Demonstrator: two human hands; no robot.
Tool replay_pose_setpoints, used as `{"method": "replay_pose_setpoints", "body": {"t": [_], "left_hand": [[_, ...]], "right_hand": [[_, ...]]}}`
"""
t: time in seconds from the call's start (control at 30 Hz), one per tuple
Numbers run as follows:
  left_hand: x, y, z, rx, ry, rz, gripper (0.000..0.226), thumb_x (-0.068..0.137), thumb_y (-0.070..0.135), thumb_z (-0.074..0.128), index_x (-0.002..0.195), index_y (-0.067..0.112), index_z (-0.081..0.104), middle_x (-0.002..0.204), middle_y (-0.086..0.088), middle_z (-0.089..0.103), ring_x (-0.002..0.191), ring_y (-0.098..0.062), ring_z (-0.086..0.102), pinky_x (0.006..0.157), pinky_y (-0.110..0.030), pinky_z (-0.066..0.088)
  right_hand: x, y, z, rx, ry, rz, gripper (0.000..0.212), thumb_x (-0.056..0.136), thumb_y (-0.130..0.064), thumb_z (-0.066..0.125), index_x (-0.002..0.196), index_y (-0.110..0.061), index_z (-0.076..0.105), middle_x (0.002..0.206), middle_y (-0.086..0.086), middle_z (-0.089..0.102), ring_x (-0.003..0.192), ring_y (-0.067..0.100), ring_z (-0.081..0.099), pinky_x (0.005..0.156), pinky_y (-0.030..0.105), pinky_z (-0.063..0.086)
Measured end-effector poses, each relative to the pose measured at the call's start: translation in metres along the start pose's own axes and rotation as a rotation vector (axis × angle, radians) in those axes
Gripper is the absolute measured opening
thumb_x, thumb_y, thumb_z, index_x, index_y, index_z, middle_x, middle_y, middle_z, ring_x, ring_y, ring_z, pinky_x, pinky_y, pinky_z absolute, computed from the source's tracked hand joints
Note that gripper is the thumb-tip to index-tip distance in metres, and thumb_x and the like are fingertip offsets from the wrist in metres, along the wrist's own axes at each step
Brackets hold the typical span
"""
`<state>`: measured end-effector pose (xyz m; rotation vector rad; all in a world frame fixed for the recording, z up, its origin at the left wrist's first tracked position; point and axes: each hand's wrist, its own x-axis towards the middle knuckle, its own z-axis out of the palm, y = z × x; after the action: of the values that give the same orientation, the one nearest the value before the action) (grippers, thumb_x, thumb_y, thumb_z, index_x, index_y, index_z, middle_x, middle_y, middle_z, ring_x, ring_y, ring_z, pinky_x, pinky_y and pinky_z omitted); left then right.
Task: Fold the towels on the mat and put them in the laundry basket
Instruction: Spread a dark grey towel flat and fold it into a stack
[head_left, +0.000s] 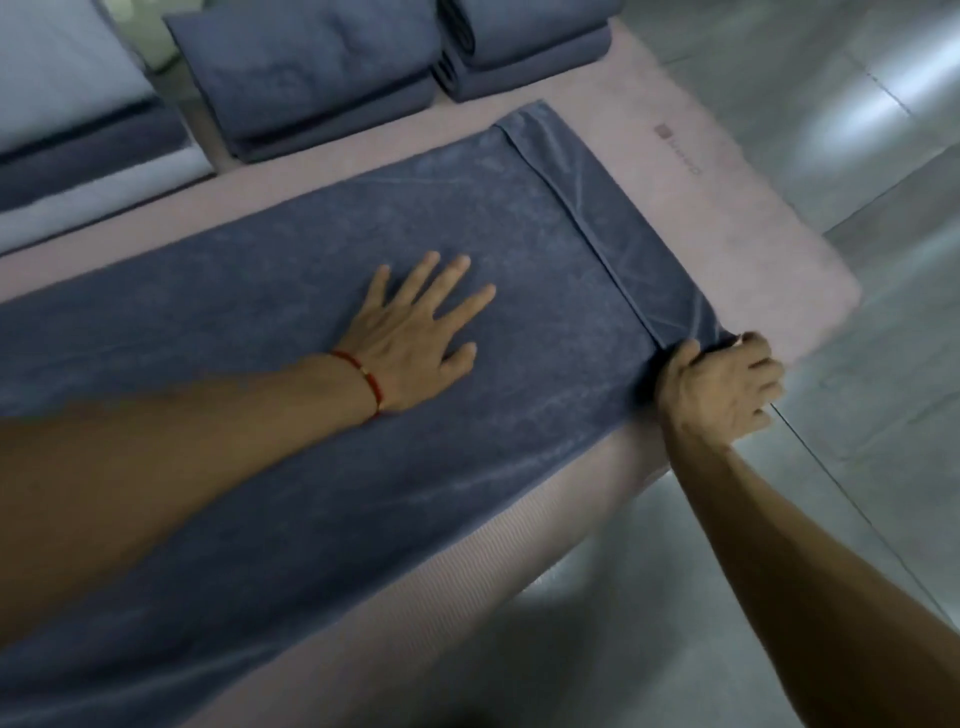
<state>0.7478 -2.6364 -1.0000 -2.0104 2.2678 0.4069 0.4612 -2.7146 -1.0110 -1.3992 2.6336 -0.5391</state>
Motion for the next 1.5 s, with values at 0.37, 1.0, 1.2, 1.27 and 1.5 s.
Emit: {"method": "replay_pose_setpoints", "body": {"t": [0.37, 1.0, 1.2, 1.27, 1.5], "left_hand": [[0.235, -0.013, -0.064, -0.201, 0.241, -0.435, 0.040, 0.106, 0.024, 0.032, 0.139, 0.006, 0.045, 0.146, -0.020, 0.044, 0.138, -0.038, 0.035, 0.109, -0.056, 0.029], [0.286, -0.048, -0.098, -0.187, 0.141, -0.423, 0.033, 0.080, 0.019, 0.072, 0.111, 0.007, 0.071, 0.119, -0.019, 0.068, 0.112, -0.036, 0.065, 0.097, -0.042, 0.053], [0.281, -0.056, -0.087, 0.037, 0.338, -0.291, 0.022, 0.089, 0.016, 0.069, 0.109, 0.011, 0.062, 0.114, -0.028, 0.064, 0.111, -0.049, 0.058, 0.092, -0.051, 0.050], [0.283, -0.053, -0.082, -0.036, 0.353, -0.318, 0.022, 0.090, 0.009, 0.064, 0.111, 0.008, 0.059, 0.115, -0.028, 0.064, 0.111, -0.049, 0.058, 0.092, -0.051, 0.049], [0.256, -0.033, -0.040, 0.077, 0.338, -0.065, 0.053, 0.102, 0.042, 0.033, 0.152, 0.024, 0.034, 0.161, -0.011, 0.026, 0.142, -0.034, 0.033, 0.111, -0.056, 0.032]], "right_hand": [[-0.025, 0.028, 0.016, 0.185, 0.072, 0.026, 0.028, 0.093, -0.045, 0.056, 0.098, -0.017, 0.057, 0.128, 0.012, 0.045, 0.123, 0.037, 0.041, 0.098, 0.052, 0.030], [-0.025, 0.025, 0.017, 0.189, 0.109, 0.006, 0.020, 0.094, -0.036, 0.062, 0.092, -0.016, 0.057, 0.125, 0.011, 0.048, 0.119, 0.029, 0.036, 0.097, 0.049, 0.027], [-0.026, 0.027, 0.018, 0.197, 0.124, 0.001, 0.014, 0.097, -0.028, 0.059, 0.095, -0.015, 0.056, 0.125, 0.010, 0.049, 0.118, 0.027, 0.036, 0.096, 0.044, 0.024], [-0.025, 0.028, 0.018, 0.198, 0.122, -0.002, 0.015, 0.097, -0.028, 0.060, 0.097, -0.014, 0.055, 0.124, 0.010, 0.048, 0.118, 0.029, 0.038, 0.096, 0.046, 0.025], [-0.026, 0.021, 0.011, 0.135, 0.017, -0.109, 0.046, 0.096, -0.051, 0.051, 0.138, -0.033, 0.046, 0.147, 0.012, 0.036, 0.131, 0.036, 0.036, 0.102, 0.055, 0.025]]}}
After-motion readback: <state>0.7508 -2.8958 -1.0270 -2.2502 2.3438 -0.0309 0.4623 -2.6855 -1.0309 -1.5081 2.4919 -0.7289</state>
